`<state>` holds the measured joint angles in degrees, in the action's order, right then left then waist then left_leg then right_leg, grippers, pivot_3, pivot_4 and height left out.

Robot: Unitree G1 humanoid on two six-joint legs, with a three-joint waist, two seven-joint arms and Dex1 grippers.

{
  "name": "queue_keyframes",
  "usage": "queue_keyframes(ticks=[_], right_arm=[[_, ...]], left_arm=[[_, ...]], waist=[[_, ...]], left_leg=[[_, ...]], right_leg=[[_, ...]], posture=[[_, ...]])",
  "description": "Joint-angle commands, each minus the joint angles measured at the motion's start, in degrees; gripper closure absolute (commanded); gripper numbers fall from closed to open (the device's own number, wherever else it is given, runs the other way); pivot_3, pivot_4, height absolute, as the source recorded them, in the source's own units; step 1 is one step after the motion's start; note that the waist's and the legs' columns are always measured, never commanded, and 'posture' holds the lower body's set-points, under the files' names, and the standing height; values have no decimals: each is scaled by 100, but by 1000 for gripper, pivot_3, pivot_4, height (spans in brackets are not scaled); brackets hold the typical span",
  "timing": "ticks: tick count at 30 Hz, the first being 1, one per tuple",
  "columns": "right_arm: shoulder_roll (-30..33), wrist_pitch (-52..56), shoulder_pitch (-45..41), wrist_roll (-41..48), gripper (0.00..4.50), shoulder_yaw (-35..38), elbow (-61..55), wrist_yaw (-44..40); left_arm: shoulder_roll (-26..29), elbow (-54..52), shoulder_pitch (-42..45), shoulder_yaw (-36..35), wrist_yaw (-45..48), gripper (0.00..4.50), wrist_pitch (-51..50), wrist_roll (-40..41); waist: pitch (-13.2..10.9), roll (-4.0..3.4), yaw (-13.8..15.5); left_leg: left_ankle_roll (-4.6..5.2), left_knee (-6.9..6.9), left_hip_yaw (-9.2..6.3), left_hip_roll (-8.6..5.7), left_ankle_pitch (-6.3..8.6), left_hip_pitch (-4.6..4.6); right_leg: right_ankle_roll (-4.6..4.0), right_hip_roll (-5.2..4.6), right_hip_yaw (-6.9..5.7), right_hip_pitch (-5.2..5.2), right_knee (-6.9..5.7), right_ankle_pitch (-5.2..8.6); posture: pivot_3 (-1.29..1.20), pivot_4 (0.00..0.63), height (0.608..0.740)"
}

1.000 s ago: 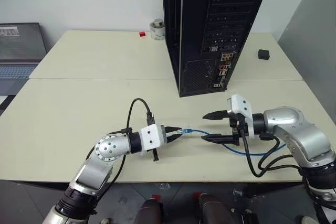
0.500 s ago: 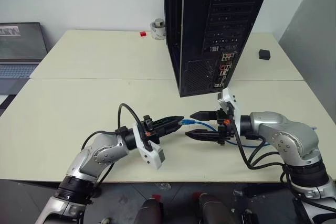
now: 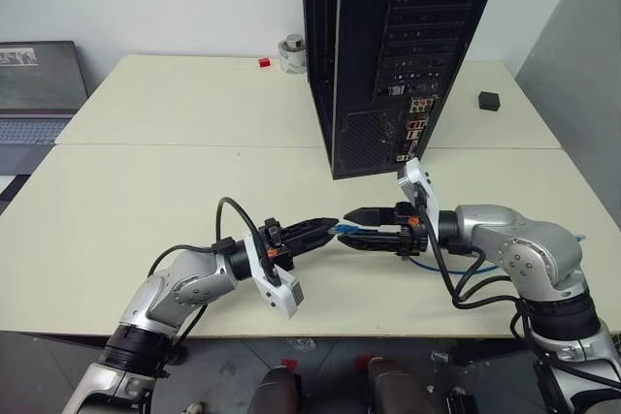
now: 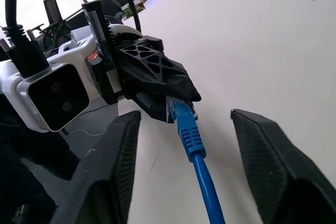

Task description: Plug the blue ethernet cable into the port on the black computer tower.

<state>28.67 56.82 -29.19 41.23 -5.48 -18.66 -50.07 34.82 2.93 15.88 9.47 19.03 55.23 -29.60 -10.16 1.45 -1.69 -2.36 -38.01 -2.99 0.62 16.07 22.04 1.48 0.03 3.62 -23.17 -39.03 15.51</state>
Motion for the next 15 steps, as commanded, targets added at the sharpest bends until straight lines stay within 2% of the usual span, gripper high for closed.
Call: queue_keyframes(ticks=[1,5,7,10,15], right_arm=[[6,-3,-132,155,2681,123,-56,14],[15,6,-140,180,3618,114,-27,37],[-2,30,-146,210,3828,134,-4,59],[-18,62,-167,257,4451,167,43,86],[15,162,-220,394,4470,217,94,78]], left_arm=[[44,-116,17,-72,-167,4243,15,-12],[51,-129,10,-87,-251,4243,7,-68],[41,-138,-3,-122,-311,4243,-5,-119],[46,-139,-3,-135,-384,4247,-3,-184],[52,-121,2,-129,-492,4247,-21,-280]], waist=[[0,0,0],[0,0,0],[0,0,0],[0,0,-2],[0,0,-2]], left_leg=[[0,0,0,0,0,0],[0,0,-1,0,0,0],[0,0,0,0,0,0],[0,0,-1,1,0,0],[0,0,-2,1,0,0]], right_leg=[[0,0,0,0,0,0],[0,0,0,0,0,0],[0,0,-1,0,0,0],[0,0,-1,0,0,0],[0,0,-1,0,0,0]], posture=[[0,150,740],[0,150,740],[0,150,740],[0,150,740],[0,150,740]])
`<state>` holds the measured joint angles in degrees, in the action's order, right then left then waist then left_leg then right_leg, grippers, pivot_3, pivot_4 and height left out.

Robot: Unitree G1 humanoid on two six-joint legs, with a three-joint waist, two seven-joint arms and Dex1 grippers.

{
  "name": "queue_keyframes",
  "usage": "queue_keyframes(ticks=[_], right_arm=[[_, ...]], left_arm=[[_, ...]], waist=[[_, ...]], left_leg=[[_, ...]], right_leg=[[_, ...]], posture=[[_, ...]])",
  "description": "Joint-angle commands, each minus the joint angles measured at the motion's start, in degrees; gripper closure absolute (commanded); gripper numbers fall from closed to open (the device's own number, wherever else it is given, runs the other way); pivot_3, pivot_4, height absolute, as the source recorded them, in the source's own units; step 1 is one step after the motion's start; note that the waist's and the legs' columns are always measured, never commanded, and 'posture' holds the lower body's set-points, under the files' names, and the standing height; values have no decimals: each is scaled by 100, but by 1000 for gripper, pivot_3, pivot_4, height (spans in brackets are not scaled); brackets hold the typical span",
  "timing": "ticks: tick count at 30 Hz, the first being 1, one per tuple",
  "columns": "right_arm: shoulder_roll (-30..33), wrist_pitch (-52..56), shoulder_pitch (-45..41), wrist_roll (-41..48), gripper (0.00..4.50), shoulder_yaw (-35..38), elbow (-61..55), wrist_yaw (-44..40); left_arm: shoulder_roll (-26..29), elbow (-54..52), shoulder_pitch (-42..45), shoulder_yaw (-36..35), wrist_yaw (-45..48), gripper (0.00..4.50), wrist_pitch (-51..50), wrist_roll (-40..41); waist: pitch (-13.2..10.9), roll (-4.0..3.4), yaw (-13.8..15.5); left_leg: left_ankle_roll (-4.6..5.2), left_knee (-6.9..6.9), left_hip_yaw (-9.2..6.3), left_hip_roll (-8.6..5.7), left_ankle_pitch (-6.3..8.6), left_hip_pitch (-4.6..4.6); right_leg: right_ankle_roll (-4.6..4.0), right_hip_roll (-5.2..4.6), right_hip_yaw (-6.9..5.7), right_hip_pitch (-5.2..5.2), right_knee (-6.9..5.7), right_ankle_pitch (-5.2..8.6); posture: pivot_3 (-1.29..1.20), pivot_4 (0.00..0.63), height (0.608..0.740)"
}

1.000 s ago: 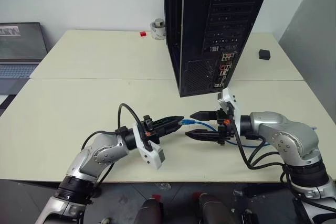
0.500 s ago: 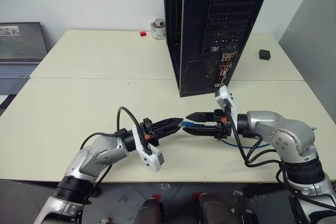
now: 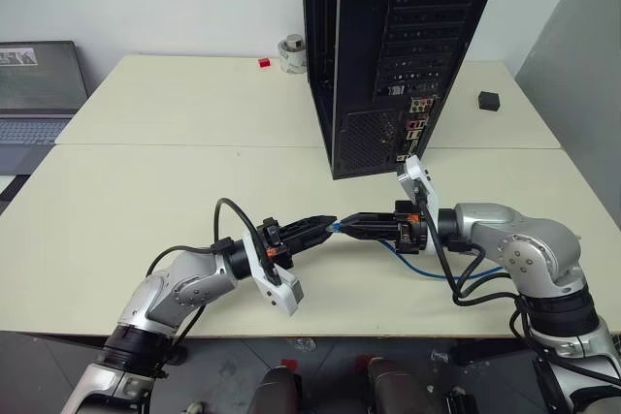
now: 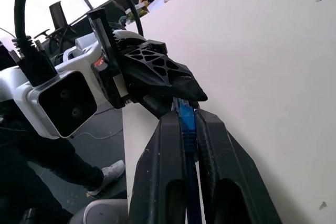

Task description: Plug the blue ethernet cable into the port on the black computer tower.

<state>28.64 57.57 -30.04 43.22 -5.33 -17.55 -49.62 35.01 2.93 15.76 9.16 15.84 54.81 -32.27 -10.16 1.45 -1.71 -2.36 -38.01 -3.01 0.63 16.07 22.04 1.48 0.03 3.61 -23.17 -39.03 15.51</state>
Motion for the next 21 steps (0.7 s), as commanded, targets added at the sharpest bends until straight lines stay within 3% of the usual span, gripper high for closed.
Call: queue_keyframes(ticks=[1,11,13,21], right_arm=[[22,104,-142,219,4470,210,-14,33],[61,117,-183,228,4470,205,26,19],[66,112,-191,221,4470,201,37,13],[138,56,-170,189,4471,187,41,8]], left_arm=[[40,-110,12,-95,-195,4247,30,-36],[120,-85,-24,43,-88,4250,12,223],[139,-65,-23,69,-13,3545,-41,415],[193,-31,-51,115,372,1880,-414,920]], waist=[[0,0,0],[0,0,0],[0,0,0],[0,0,0]], left_leg=[[0,0,1,0,0,0],[0,0,1,0,0,0],[0,0,1,1,0,0],[0,0,1,0,0,0]], right_leg=[[0,0,0,0,0,0],[0,0,0,0,0,0],[0,0,0,0,0,0],[0,0,-1,0,0,0]], posture=[[0,150,740],[0,150,740],[0,150,740],[0,150,740]])
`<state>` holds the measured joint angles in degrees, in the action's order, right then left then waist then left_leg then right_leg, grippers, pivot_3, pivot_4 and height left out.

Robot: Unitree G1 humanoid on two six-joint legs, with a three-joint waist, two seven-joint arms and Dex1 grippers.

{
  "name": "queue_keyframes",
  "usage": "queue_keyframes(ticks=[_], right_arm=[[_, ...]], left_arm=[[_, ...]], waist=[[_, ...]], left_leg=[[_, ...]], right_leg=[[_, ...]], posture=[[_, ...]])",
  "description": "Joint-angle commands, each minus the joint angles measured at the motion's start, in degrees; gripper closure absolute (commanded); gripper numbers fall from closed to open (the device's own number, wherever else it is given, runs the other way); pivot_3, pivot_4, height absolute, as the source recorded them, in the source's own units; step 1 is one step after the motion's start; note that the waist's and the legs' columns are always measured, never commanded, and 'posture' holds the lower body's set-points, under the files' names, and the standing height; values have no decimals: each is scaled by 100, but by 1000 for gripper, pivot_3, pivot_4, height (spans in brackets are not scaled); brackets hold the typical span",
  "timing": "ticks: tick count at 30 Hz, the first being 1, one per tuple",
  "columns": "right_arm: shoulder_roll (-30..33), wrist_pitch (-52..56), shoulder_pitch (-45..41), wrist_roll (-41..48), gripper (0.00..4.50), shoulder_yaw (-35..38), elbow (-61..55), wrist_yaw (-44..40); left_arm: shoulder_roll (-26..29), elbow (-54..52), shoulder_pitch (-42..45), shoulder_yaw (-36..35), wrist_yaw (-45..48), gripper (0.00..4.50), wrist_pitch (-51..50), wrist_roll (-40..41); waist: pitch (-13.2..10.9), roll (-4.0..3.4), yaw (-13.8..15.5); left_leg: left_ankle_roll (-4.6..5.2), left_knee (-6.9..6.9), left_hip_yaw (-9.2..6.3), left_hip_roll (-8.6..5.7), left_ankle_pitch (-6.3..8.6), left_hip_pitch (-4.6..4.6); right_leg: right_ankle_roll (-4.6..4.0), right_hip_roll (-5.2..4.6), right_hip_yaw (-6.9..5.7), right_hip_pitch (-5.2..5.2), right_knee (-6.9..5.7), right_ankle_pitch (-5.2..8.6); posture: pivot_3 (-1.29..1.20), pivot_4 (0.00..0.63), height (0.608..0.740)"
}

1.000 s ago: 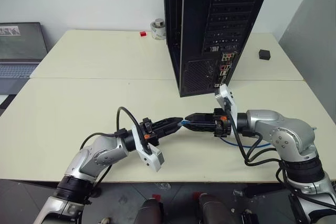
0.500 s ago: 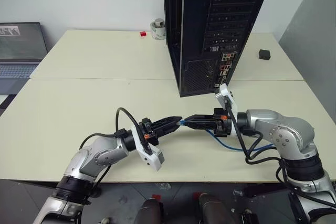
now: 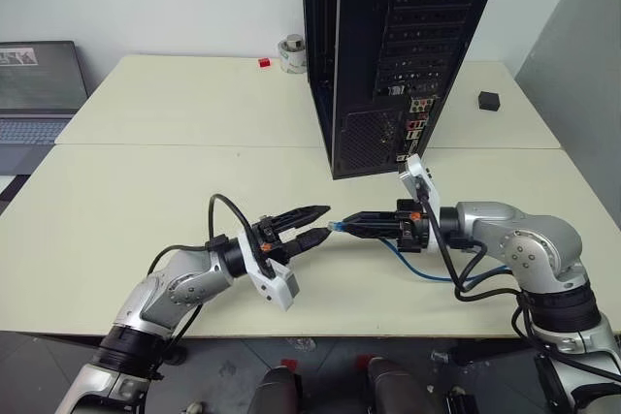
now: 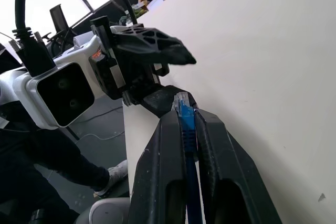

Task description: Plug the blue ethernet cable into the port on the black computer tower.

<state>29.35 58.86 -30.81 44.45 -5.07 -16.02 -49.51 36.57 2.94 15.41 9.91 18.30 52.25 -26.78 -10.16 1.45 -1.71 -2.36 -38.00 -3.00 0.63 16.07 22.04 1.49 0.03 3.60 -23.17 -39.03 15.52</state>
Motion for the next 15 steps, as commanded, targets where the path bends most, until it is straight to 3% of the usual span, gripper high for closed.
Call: queue_keyframes(ticks=[1,6,11,15], right_arm=[[77,-83,-91,60,4471,178,-103,5],[142,-247,-115,-94,4471,423,27,214],[74,-589,-98,-382,4471,849,17,862],[81,-1299,25,-1159,4471,818,-116,1492]], left_arm=[[51,-22,-35,55,218,1662,-252,499],[-114,-340,-240,130,968,670,-1696,1691],[-726,-1407,-460,11,1301,646,-4478,3154],[-1046,-2012,-293,38,1238,646,-6207,3621]], waist=[[0,0,0],[0,0,-6],[0,0,-11],[0,0,-13]], left_leg=[[0,0,0,0,0,0],[0,0,0,0,0,0],[0,-2,-4,-2,0,6],[0,-2,-8,0,0,7]], right_leg=[[0,0,0,0,0,0],[0,1,0,0,-1,0],[1,1,-3,0,0,0],[1,5,-3,-1,-1,1]], posture=[[0,150,740],[0,150,740],[0,150,740],[0,150,740]])
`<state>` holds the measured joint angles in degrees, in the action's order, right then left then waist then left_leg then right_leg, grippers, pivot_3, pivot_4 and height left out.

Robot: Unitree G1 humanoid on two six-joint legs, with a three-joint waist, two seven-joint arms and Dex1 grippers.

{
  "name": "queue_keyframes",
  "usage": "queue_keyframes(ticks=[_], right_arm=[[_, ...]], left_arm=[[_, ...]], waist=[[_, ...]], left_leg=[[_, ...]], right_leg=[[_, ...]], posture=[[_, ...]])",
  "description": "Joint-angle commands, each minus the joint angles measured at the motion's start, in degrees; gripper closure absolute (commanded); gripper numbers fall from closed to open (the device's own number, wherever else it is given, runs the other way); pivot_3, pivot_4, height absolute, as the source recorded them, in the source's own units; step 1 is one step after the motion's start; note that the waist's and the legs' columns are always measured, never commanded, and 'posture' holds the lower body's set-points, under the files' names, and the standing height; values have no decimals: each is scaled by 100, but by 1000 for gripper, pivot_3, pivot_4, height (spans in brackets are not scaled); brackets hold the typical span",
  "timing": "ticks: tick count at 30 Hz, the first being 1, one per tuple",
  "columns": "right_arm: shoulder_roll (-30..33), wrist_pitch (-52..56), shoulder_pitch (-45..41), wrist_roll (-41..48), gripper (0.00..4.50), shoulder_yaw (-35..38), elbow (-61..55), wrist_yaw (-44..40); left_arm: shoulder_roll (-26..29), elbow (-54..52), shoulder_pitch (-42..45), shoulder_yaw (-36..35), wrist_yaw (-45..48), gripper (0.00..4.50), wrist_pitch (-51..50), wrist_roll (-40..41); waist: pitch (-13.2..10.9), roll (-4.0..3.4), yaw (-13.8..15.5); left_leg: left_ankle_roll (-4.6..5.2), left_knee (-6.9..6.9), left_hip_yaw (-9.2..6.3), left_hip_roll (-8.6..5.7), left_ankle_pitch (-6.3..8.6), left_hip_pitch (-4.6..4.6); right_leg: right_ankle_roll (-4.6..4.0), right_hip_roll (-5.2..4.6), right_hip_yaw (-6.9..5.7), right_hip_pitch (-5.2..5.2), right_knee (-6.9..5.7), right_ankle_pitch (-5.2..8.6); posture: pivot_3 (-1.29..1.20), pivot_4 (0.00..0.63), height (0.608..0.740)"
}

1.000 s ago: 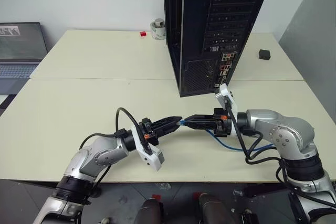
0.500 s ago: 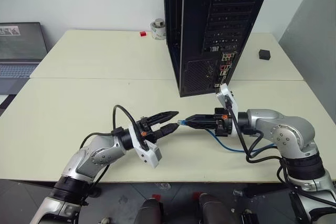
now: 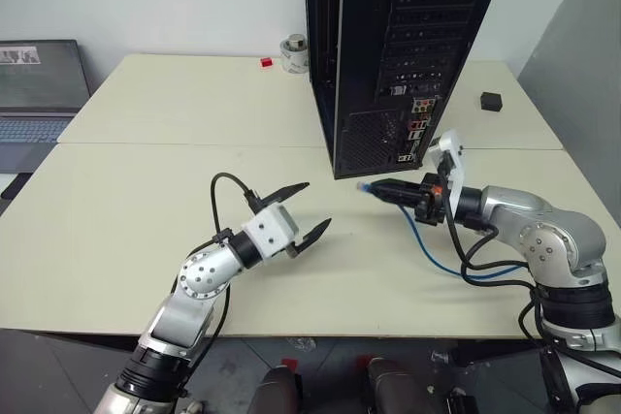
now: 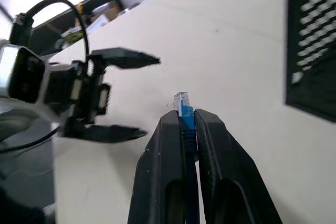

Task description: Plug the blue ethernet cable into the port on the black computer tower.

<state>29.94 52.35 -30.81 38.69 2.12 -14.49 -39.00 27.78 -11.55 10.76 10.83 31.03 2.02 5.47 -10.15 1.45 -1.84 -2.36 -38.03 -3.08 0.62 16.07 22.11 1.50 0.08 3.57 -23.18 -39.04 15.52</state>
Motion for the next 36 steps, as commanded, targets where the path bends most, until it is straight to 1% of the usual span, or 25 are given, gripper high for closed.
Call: queue_keyframes(ticks=[1,2,5,8,14,17,22,31,36], right_arm=[[-54,-794,41,-786,4471,92,-279,701],[-167,-877,41,-928,4471,114,-282,964],[-509,-1112,-5,-1497,4471,131,-260,1828],[-667,-1241,-36,-1950,4471,26,-241,2283],[-1005,-1201,-245,-2498,4471,-75,-25,2926],[-1147,-1107,-275,-2606,4471,-86,7,3079],[-1281,-1011,-379,-2702,4471,16,129,3195],[-1444,-956,-517,-2639,4471,152,235,3246],[-1535,-1013,-574,-2667,4471,227,330,3295]], left_arm=[[-213,-612,254,-12,-62,646,-1566,408],[-269,-643,327,14,-100,646,-1854,395],[-593,-832,536,-16,-192,646,-2781,758],[-761,-972,760,63,-267,646,-3129,705],[-1089,-924,1311,135,-630,646,-3577,506],[-1201,-980,1541,177,-719,646,-3798,479],[-1244,-1059,1665,178,-765,646,-4003,450],[-1186,-1136,1698,343,-708,646,-3920,241],[-1273,-1217,1693,313,-662,646,-3949,332]], waist=[[0,0,1],[0,0,0],[0,0,-4],[0,0,2],[0,0,2],[0,0,2],[0,0,1],[0,0,-1],[0,0,1]], left_leg=[[0,0,0,0,0,0],[0,0,1,-1,0,0],[-1,0,3,2,0,-1],[-2,1,4,3,-1,1],[-3,0,7,2,-1,0],[-3,1,9,2,-1,-1],[-3,2,13,1,-1,-1],[-3,2,13,1,-1,-1],[-3,2,13,0,-1,0]], right_leg=[[0,2,0,0,0,0],[0,9,0,0,0,0],[0,28,6,-1,-1,0],[0,29,10,-4,-2,0],[-1,28,16,-5,-2,0],[-1,29,17,-5,-1,0],[-1,28,22,-5,0,0],[-1,28,22,-6,0,-1],[-1,27,23,-6,1,-1]], posture=[[0,150,740],[0,150,740],[0,150,740],[0,150,740],[0,150,740],[0,150,740],[0,150,740],[0,150,740],[0,150,740]])
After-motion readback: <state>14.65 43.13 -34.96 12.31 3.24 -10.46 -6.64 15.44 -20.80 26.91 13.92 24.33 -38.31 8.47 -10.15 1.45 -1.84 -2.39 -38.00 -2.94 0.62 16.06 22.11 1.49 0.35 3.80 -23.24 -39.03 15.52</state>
